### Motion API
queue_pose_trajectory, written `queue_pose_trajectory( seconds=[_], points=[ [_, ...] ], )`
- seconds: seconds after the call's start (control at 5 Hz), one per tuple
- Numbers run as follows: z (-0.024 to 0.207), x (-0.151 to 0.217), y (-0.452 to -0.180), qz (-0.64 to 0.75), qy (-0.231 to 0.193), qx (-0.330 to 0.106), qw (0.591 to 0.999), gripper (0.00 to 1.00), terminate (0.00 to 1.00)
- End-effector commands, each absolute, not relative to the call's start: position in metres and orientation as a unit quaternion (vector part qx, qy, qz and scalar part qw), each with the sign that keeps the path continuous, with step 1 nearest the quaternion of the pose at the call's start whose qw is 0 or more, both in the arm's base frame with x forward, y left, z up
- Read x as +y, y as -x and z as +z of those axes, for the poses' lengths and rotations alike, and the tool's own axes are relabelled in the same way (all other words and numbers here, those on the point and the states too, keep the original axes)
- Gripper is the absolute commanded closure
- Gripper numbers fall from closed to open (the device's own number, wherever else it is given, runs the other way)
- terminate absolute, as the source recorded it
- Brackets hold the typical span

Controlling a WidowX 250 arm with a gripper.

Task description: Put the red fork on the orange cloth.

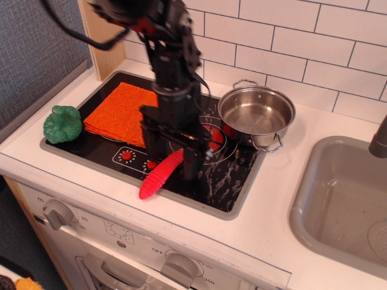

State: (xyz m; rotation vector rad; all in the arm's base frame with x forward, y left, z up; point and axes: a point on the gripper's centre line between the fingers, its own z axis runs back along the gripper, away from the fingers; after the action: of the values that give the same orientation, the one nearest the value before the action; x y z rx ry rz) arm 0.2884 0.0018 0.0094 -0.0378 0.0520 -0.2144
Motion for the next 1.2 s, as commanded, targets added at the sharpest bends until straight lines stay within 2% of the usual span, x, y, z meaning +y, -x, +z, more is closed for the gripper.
queue_pose_trajectory(
  seconds=[0.0, 0.2, 0.4, 0.6, 0.8, 1.0],
  points=[
    [0.014, 0.004, -0.292, -0.097, 0.007, 0.011, 0.995, 1.00, 0.00],
    [0.023, 0.006, -0.291, -0.102, 0.010, 0.002, 0.995, 1.00, 0.00],
    [0.046, 0.013, -0.294, -0.099, 0.016, -0.024, 0.995, 1.00, 0.00],
    [0.078, 0.022, -0.303, -0.092, 0.007, -0.057, 0.994, 1.00, 0.00],
    [0.110, 0.055, -0.311, -0.046, -0.008, -0.088, 0.995, 1.00, 0.00],
    [0.102, 0.081, -0.323, -0.026, -0.006, -0.081, 0.996, 1.00, 0.00]
  ],
)
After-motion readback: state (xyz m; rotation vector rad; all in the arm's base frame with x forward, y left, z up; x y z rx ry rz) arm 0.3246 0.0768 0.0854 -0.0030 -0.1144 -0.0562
